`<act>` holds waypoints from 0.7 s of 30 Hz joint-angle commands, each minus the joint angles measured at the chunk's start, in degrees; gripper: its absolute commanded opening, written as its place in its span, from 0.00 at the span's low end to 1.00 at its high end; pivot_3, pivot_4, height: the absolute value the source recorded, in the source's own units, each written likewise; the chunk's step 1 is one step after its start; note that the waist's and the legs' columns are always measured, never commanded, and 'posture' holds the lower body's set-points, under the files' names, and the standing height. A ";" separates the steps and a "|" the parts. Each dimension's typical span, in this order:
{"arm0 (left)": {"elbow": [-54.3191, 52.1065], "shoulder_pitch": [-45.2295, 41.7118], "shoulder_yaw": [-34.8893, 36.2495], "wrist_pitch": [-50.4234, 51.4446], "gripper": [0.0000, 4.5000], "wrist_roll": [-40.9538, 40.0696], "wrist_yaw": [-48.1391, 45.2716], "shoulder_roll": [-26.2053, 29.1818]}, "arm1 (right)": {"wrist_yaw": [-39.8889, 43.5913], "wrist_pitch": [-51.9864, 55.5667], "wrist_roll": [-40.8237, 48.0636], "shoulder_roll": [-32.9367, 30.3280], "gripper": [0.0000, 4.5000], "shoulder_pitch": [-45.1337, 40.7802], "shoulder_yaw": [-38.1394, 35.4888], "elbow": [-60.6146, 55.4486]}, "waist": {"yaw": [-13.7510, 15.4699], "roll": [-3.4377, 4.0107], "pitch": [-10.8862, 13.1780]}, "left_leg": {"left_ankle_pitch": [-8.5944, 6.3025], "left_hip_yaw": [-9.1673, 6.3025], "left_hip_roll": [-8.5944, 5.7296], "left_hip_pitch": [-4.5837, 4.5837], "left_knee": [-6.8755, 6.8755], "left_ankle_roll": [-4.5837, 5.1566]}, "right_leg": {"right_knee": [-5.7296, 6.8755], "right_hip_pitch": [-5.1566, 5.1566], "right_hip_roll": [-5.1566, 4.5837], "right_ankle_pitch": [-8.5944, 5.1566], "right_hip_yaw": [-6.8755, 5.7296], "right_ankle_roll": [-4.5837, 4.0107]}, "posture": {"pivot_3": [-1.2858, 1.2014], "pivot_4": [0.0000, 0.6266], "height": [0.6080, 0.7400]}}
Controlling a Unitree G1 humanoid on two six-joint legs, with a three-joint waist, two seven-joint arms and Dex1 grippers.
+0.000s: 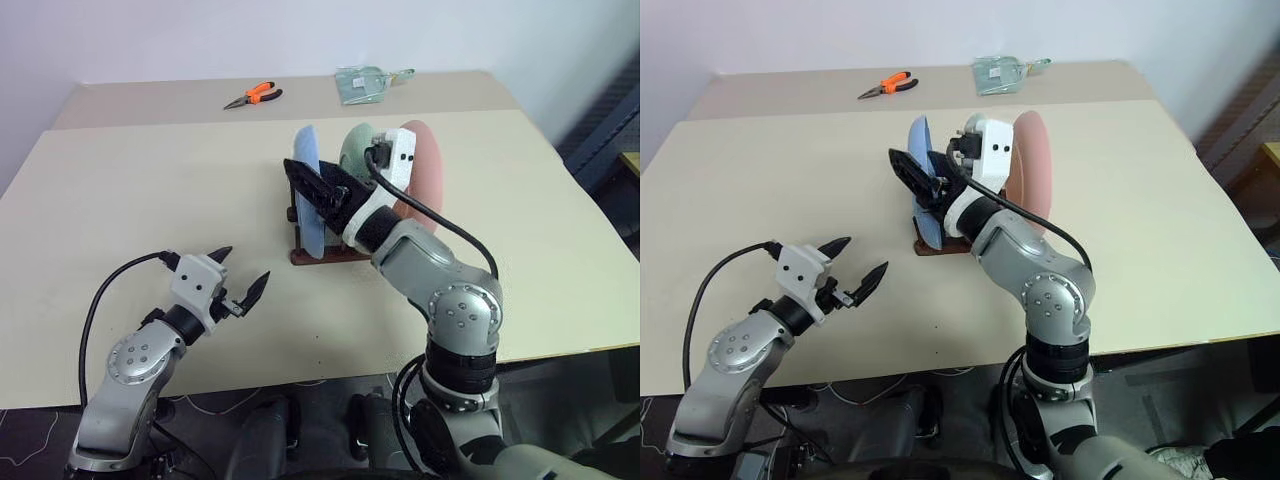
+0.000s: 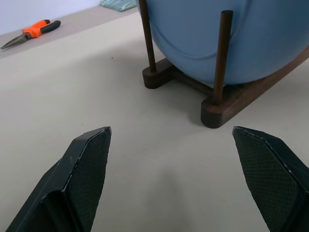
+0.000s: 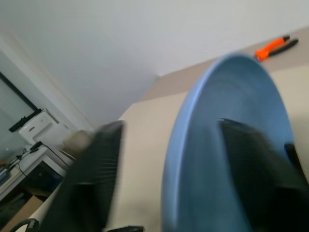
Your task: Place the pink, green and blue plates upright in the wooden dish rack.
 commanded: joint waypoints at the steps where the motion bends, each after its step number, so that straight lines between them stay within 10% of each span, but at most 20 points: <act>1: -1.51 -0.26 -0.37 -0.61 0.92 0.39 -0.25 0.06 | 2.89 -2.11 -2.48 -2.51 0.77 -2.57 1.94 -1.41 | 0.01 0.00 0.00 | 0.01 0.00 0.00 0.00 0.01 0.01 | 0.00 0.00 0.00 0.00 0.00 0.00 | 0.52 0.24 1.00; 12: 0.91 -2.31 -1.06 -1.49 0.92 0.88 -0.61 -0.34 | 17.96 -15.97 -18.65 -21.94 0.77 -10.26 4.63 -0.19 | 0.26 0.00 0.00 | 0.05 0.00 0.00 -0.02 0.13 0.23 | -0.02 0.07 0.00 0.00 -0.06 0.02 | 0.52 0.24 1.00; 21: 10.28 -3.25 6.63 -6.80 0.92 2.34 -1.91 3.97 | 34.90 -26.98 -21.65 -45.04 0.77 -0.60 -13.34 12.60 | 0.57 -0.02 0.01 | -0.10 -0.13 0.08 -0.02 0.28 0.48 | -0.51 0.47 -0.01 0.03 -0.36 0.07 | 0.52 0.24 1.00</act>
